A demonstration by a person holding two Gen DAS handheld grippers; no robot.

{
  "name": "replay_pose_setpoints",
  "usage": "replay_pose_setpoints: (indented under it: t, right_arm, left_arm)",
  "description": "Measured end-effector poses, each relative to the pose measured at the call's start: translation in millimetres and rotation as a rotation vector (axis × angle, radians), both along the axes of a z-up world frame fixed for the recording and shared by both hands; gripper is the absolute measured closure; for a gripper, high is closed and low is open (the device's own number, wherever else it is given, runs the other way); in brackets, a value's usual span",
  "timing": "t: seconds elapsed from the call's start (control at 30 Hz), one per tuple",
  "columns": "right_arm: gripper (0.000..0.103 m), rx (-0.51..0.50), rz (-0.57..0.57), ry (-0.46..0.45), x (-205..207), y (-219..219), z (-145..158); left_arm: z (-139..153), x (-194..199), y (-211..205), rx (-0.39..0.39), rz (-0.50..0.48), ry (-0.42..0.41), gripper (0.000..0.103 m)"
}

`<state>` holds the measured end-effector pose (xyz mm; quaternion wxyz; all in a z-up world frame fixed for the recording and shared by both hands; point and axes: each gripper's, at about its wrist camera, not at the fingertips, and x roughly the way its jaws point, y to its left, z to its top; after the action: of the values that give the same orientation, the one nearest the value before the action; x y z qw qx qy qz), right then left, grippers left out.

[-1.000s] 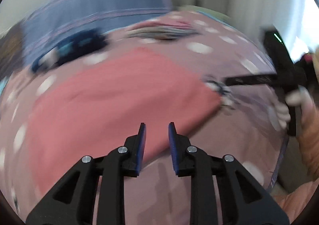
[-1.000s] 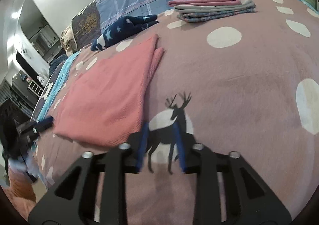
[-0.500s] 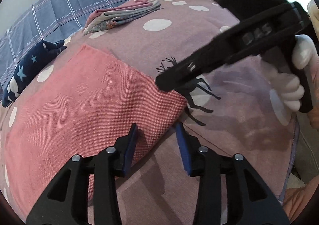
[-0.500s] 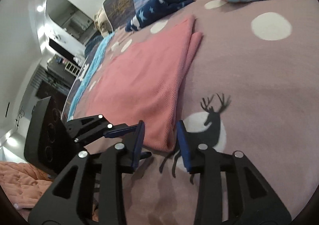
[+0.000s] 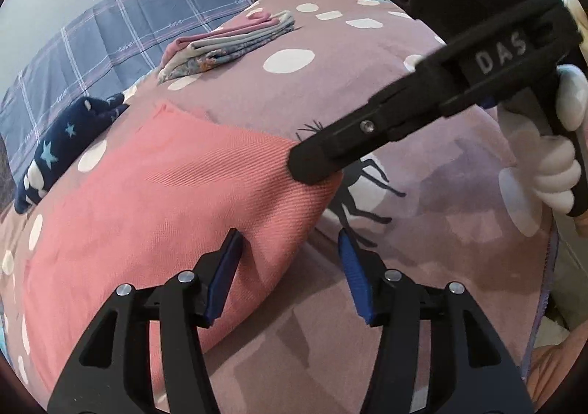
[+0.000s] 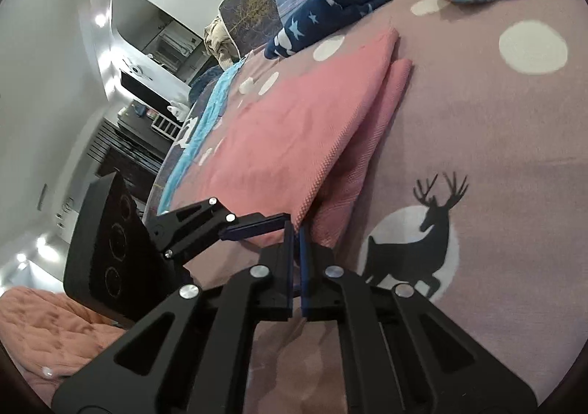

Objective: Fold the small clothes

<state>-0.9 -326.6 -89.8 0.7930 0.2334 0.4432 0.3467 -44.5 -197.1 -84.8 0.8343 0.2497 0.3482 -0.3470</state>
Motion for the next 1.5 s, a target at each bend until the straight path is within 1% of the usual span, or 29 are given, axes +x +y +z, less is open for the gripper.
replay_pose_setpoints:
  t: [0.1, 0.17, 0.23, 0.3, 0.33, 0.4, 0.47, 0.57, 0.6, 0.63, 0.67, 0.77, 0.87, 0.9, 0.97, 1.0, 1.03, 1.07, 1.13, 1.17, 1.2, 1.23, 1.27, 1.33, 1.37, 1.4, 1.43, 1.47, 1.5]
  right_arm:
    - [0.101, 0.024, 0.017, 0.007, 1, 4, -1]
    - [0.101, 0.043, 0.038, 0.028, 3, 6, -3]
    - [0.100, 0.041, 0.069, 0.046, 3, 12, -5]
    - [0.100, -0.025, 0.074, 0.057, 3, 14, -9]
    - [0.100, -0.023, 0.076, 0.069, 4, 11, -11]
    - [0.094, -0.001, 0.039, 0.084, 9, -3, -11]
    - [0.091, 0.005, -0.058, 0.069, 20, -25, -6]
    - [0.087, -0.047, -0.165, 0.076, 45, -41, -7]
    - [0.082, -0.063, -0.188, 0.095, 59, -43, -11]
    - [0.076, -0.066, -0.194, 0.112, 72, -44, -15]
    - [0.065, -0.062, -0.193, 0.133, 85, -42, -19]
    - [0.066, -0.034, -0.186, 0.172, 122, -33, -28]
    - [0.050, -0.032, -0.188, 0.179, 152, -20, -29]
    - [0.049, -0.049, -0.192, 0.166, 163, -11, -28]
    - [0.051, -0.093, -0.199, 0.144, 176, 0, -26]
    - [0.079, -0.110, -0.199, 0.132, 183, 6, -26]
    - [0.097, -0.121, -0.200, 0.127, 187, 9, -26]
    - [0.096, -0.139, -0.217, 0.123, 189, 11, -25]
    - [0.102, -0.134, -0.306, 0.045, 185, -2, -14]
    - [0.102, -0.150, -0.350, 0.009, 186, -9, -12]
    - [0.102, -0.146, -0.358, 0.029, 191, -17, -18]
    - [0.102, -0.105, -0.340, 0.088, 196, -23, -32]
    - [0.102, -0.097, -0.333, 0.108, 199, -25, -39]
    - [0.100, -0.093, -0.321, 0.078, 192, -27, -39]
    - [0.093, -0.108, -0.336, 0.071, 188, -30, -34]
    - [0.084, -0.139, -0.355, 0.055, 184, -31, -26]
    - [0.078, -0.157, -0.355, 0.033, 180, -30, -19]
    - [0.073, -0.167, -0.342, 0.005, 170, -30, -9]
    - [0.075, -0.170, -0.319, 0.000, 163, -27, -5]
  left_arm:
    - [-2, 2, -5, 0.012, -0.008, -0.005, 0.048]
    - [0, 3, -6, -0.001, -0.006, -0.005, 0.054]
    - [1, 2, -7, -0.009, -0.017, 0.003, 0.084]
    - [-3, 3, -7, -0.005, -0.029, 0.025, 0.094]
    - [-5, 4, -7, -0.001, -0.033, 0.038, 0.097]
    - [-8, 3, -7, 0.000, -0.040, 0.042, 0.097]
    - [-8, 0, -10, 0.005, -0.060, 0.035, 0.097]
    - [-11, -12, -19, 0.036, -0.117, 0.015, 0.097]
    - [-12, -15, -22, 0.051, -0.127, 0.004, 0.097]
    - [-14, -17, -24, 0.063, -0.130, -0.005, 0.097]
    - [-15, -18, -24, 0.068, -0.129, -0.007, 0.097]
    - [-14, -14, -22, 0.049, -0.123, 0.021, 0.097]
    - [-15, -13, -22, 0.047, -0.122, 0.033, 0.097]
    - [-15, -13, -22, 0.048, -0.123, 0.033, 0.097]
    - [-16, -11, -21, 0.043, -0.123, 0.040, 0.097]
    - [-16, -9, -20, 0.036, -0.123, 0.048, 0.097]
    - [-16, -8, -20, 0.030, -0.122, 0.053, 0.097]
    - [-16, -6, -19, 0.022, -0.121, 0.061, 0.097]
    - [-17, 0, -17, 0.010, -0.119, 0.071, 0.097]
    - [-17, 1, -18, 0.006, -0.119, 0.077, 0.097]
    - [-17, 2, -17, -0.002, -0.120, 0.087, 0.097]
    - [-18, 2, -17, -0.008, -0.121, 0.094, 0.097]
    - [-18, 2, -17, -0.015, -0.121, 0.101, 0.097]
    - [-18, 3, -16, -0.027, -0.122, 0.111, 0.097]
    - [-18, 2, -17, -0.030, -0.122, 0.112, 0.097]
    - [-19, 2, -15, -0.031, -0.123, 0.110, 0.097]
    - [-19, 1, -16, -0.032, -0.123, 0.108, 0.097]
    - [-19, 1, -15, -0.035, -0.124, 0.107, 0.097]
    - [-18, 1, -15, -0.038, -0.124, 0.108, 0.097]
